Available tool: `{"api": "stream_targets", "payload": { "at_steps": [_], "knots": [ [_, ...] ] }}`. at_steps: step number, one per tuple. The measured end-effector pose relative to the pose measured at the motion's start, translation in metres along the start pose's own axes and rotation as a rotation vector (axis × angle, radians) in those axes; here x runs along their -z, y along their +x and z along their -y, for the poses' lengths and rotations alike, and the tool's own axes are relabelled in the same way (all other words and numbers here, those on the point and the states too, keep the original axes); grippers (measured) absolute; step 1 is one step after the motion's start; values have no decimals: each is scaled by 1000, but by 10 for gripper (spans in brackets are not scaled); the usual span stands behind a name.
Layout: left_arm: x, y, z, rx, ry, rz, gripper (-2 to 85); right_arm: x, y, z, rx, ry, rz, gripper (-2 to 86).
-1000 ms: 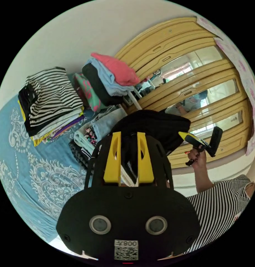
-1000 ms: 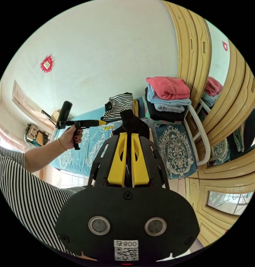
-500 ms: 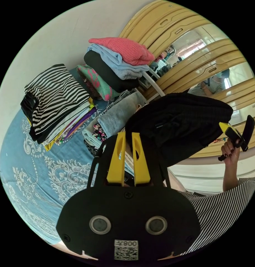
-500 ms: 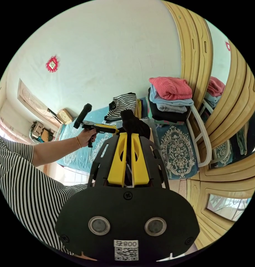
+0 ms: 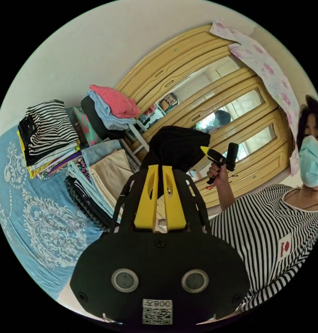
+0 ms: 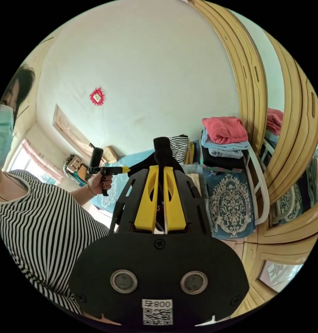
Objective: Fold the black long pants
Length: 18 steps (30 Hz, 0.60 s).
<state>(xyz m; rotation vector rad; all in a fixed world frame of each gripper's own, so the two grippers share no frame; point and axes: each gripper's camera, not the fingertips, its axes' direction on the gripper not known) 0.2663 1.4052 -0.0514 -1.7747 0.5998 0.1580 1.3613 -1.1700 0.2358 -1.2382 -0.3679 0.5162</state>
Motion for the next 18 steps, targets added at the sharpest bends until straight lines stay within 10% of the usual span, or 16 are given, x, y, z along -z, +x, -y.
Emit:
{"api": "stream_targets", "payload": {
  "at_steps": [11, 18],
  "knots": [
    [226, 135, -218, -85, 452, -324, 19, 29, -118, 13, 303, 80, 260, 17],
    [404, 235, -353, -278, 676, -231, 18, -11, -237, 21, 490, 139, 435, 18]
  ]
}}
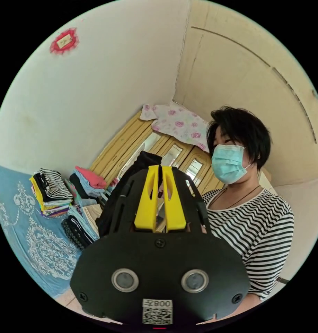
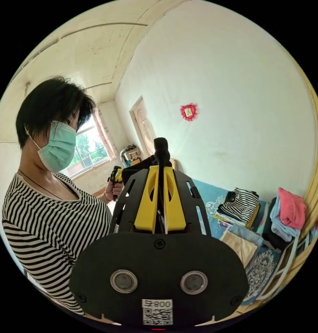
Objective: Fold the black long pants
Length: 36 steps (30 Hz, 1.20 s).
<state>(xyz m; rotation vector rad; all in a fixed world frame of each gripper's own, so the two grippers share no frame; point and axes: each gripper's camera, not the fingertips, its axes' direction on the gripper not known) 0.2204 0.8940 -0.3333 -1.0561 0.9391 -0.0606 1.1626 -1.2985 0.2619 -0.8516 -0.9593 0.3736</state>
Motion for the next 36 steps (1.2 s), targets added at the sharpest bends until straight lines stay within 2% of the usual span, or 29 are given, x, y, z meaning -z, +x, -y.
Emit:
{"api": "stream_targets", "payload": {
  "at_steps": [5, 14, 28, 36],
  "knots": [
    [120, 122, 19, -152, 51, 119, 18, -89, -17, 28, 58, -28, 98, 18],
    [240, 240, 51, -209, 75, 180, 17, -229, 6, 72, 0, -43, 259, 18],
    [336, 312, 177, -264, -6, 122, 19, -342, 98, 189, 127, 73, 331, 18],
    [406, 318, 267, -287, 43, 119, 17, -421, 166, 293, 266, 88, 419, 19]
  ]
}}
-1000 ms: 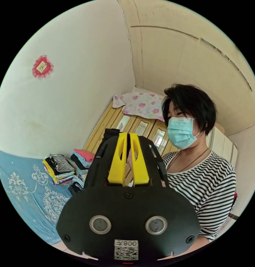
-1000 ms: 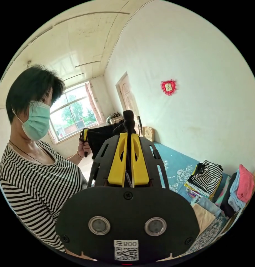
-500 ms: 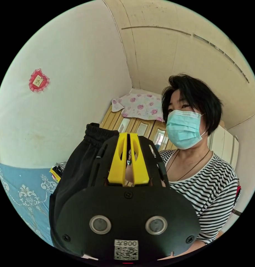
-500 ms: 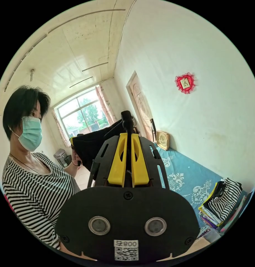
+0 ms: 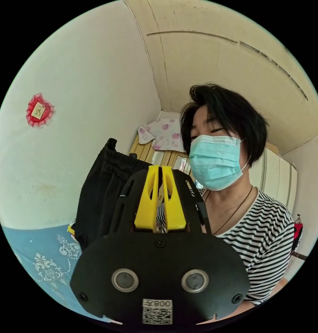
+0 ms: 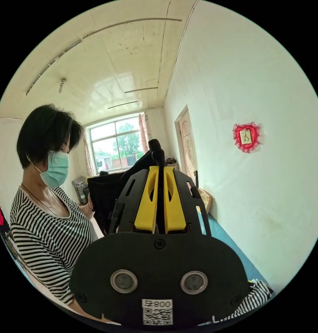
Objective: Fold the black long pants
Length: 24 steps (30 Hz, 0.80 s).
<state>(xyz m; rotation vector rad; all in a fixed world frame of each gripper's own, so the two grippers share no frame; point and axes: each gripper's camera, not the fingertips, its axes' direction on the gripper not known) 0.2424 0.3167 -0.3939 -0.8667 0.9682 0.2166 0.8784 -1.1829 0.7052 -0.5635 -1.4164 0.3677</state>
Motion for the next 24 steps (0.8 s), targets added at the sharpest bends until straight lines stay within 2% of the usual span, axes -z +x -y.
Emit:
{"api": "stream_targets", "payload": {
  "at_steps": [5, 8, 12, 15, 16, 18, 19, 22, 24],
  "knots": [
    [82, -30, 47, 59, 90, 119, 16, -87, 84, 47, 54, -94, 108, 21],
    [144, -54, 66, 138, 162, 231, 15, -174, 142, 71, 61, -208, 184, 25],
    [235, -94, 76, 266, 235, 433, 15, -338, 218, 75, 38, -437, 220, 40],
    [328, -143, 67, 439, 256, 692, 13, -478, 275, 39, -20, -667, 116, 55],
    [371, -166, 57, 555, 283, 797, 11, -530, 299, 15, -79, -760, 106, 55],
    [435, -198, 36, 680, 325, 858, 7, -592, 334, -27, -177, -872, 78, 52],
    [477, -214, 20, 828, 391, 922, 5, -623, 357, -57, -242, -928, 55, 43],
    [551, -240, -4, 1066, 464, 984, 3, -652, 412, -125, -467, -948, 131, 22],
    [579, -253, -6, 1142, 496, 969, 3, -645, 444, -164, -583, -934, 132, 18]
  ]
}}
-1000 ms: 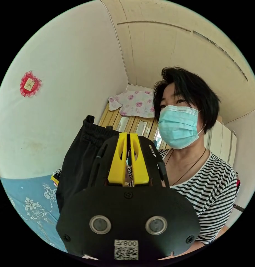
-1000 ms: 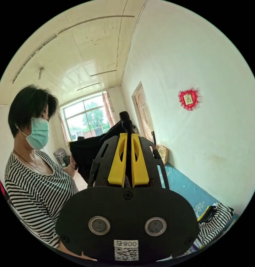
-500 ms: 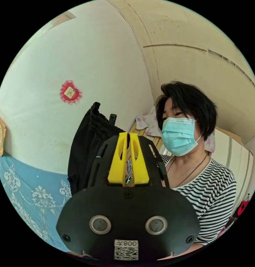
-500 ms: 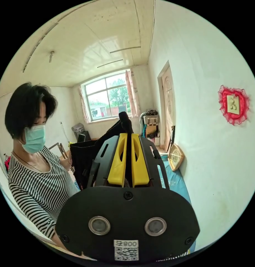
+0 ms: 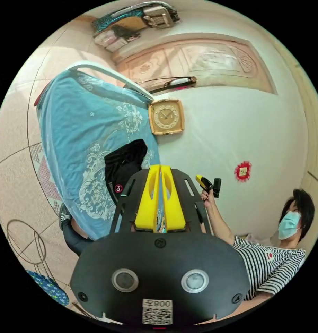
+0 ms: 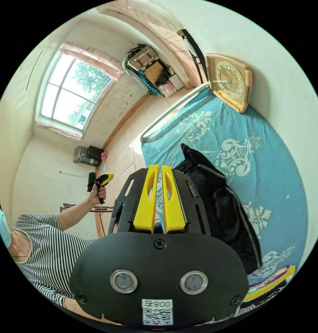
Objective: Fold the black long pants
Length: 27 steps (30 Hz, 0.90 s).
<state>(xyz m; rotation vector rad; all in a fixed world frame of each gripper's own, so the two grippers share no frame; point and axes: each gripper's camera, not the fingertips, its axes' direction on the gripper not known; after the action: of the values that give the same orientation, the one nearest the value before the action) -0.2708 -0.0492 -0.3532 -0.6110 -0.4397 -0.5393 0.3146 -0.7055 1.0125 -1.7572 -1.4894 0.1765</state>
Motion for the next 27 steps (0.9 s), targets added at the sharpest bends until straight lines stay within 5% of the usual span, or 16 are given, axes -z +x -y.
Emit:
{"api": "stream_targets", "payload": {
  "at_steps": [7, 14, 27],
  "knots": [
    [-56, 8, 102, 134, -289, 137, 10, 5, 163, -103, -440, 33, 112, 27],
    [-134, 54, 190, 106, -546, 218, 12, 10, 235, -193, -705, 138, 252, 43],
    [-165, 129, 287, 68, -627, 371, 25, -12, 363, -313, -919, 149, 498, 44]
  ]
}}
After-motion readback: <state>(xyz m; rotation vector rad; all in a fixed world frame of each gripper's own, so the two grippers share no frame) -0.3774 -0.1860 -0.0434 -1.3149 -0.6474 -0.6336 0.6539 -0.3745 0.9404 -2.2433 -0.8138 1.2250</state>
